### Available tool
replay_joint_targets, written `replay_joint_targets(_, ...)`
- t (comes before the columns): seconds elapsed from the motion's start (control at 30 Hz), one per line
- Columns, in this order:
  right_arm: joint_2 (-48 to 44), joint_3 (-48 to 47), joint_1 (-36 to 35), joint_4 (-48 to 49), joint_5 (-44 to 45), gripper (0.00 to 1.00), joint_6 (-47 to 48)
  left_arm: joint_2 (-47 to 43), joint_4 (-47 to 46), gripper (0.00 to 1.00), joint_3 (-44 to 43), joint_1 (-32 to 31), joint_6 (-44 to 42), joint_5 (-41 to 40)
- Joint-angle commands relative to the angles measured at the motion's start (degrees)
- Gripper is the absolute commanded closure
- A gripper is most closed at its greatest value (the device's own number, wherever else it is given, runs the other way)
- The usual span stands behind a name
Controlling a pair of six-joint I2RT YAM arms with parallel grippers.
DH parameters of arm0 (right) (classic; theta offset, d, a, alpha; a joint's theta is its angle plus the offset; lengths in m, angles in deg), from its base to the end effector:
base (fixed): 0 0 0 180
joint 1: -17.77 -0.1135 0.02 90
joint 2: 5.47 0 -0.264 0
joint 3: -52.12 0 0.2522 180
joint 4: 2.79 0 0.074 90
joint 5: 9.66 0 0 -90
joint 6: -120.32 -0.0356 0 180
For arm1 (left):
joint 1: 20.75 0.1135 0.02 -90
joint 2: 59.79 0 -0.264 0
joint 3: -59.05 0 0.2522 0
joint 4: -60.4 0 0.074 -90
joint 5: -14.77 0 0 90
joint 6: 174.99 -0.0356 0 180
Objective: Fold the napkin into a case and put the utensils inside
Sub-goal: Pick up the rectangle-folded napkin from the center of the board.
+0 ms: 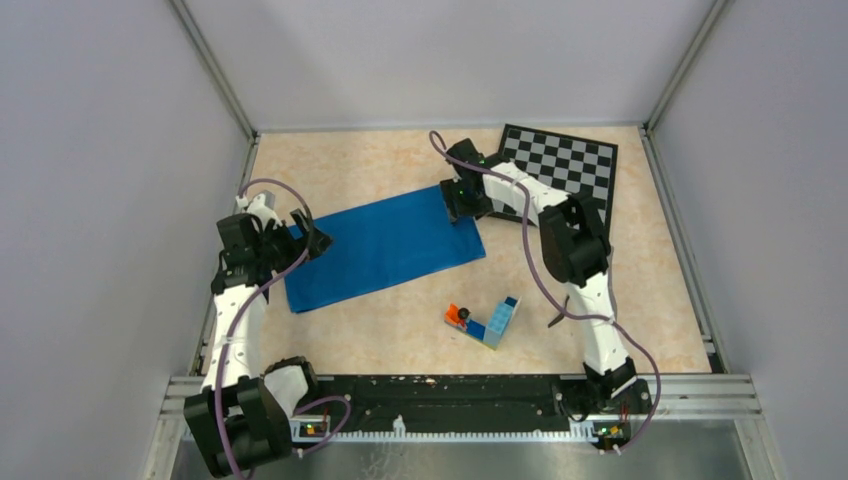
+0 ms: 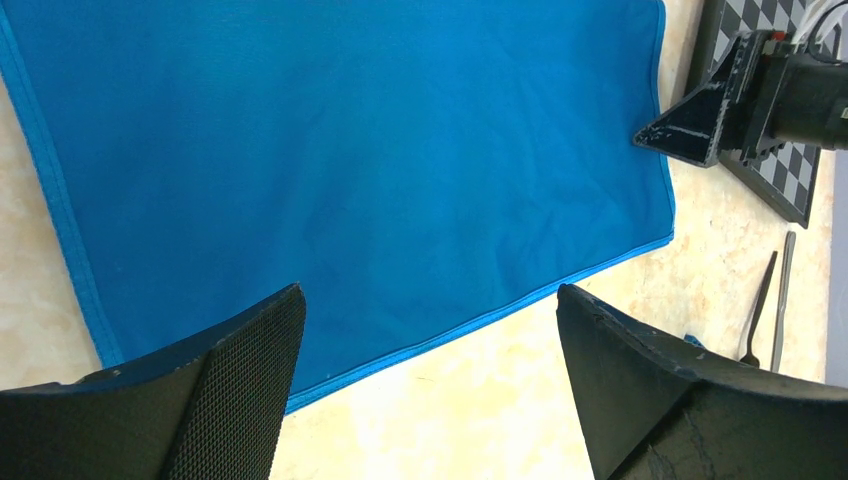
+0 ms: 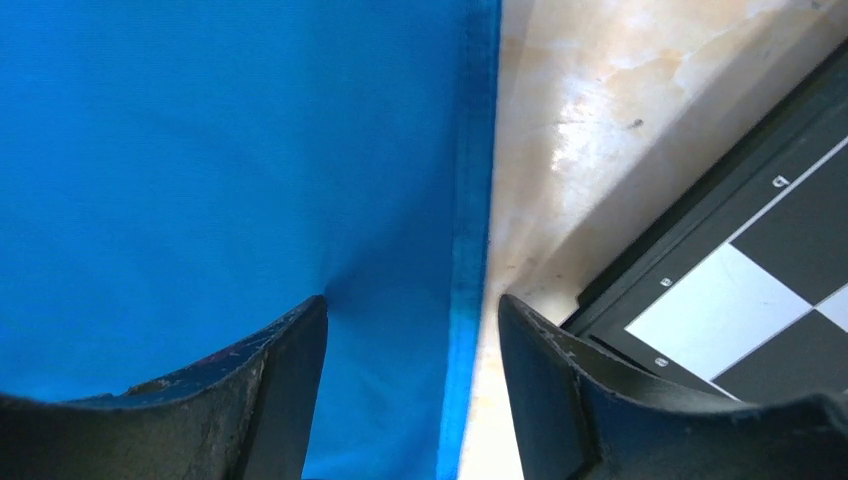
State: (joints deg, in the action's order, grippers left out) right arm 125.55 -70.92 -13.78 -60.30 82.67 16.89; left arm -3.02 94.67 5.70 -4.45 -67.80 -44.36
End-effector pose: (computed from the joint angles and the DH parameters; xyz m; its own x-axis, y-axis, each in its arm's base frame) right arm 0.4170 0.2544 0.1780 -0.8723 -0.2633 -0.4121 -0.3144 0.9474 0.0604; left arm 0.2065 0.0414 0.2554 -0.6046 -0.4411 -0.6633 -0.0313 0.8452 -0.5336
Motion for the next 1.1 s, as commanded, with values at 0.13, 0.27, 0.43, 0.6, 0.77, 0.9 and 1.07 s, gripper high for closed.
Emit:
replay_joint_targets(0.13, 2.3, 4.6, 0.6, 6.1, 0.2, 0.39, 1.1, -0.7, -1.8, 0.01, 0.3, -0.6, -1.4, 0.1)
replay_joint_targets(0.27, 2.5, 7.4, 0.0, 7.8, 1.1, 0.51, 0.9, -0.9, -1.7, 0.01, 0.1, -0.6, -1.5, -0.5)
replay_joint_targets(0.43, 3.0, 8.9, -1.6, 8.5, 5.4, 0.72, 1.5, -1.5, -1.3, 0.01, 0.1, -0.6, -1.5, -1.2)
replay_joint_targets(0.6, 4.3, 7.4, -2.2, 7.7, 8.4, 0.92, 2.9, -1.9, -1.1, 0.01, 0.1, -0.7, -1.6, -1.7)
replay_joint_targets(0.77, 4.6, 4.4, -2.2, 6.8, 8.3, 1.00, 4.0, -2.2, -1.0, 0.01, 0.1, -0.7, -1.7, -2.2)
replay_joint_targets(0.9, 0.4, 4.1, -2.1, 8.9, 4.4, 1.00, 5.3, -1.9, -1.0, 0.01, 0.1, -0.7, -1.6, -2.6)
replay_joint_targets(1.07, -6.9, 6.3, -0.6, 12.3, -2.8, 1.00, 6.6, -1.8, -0.6, 0.01, 0.0, -0.7, -1.5, -3.5)
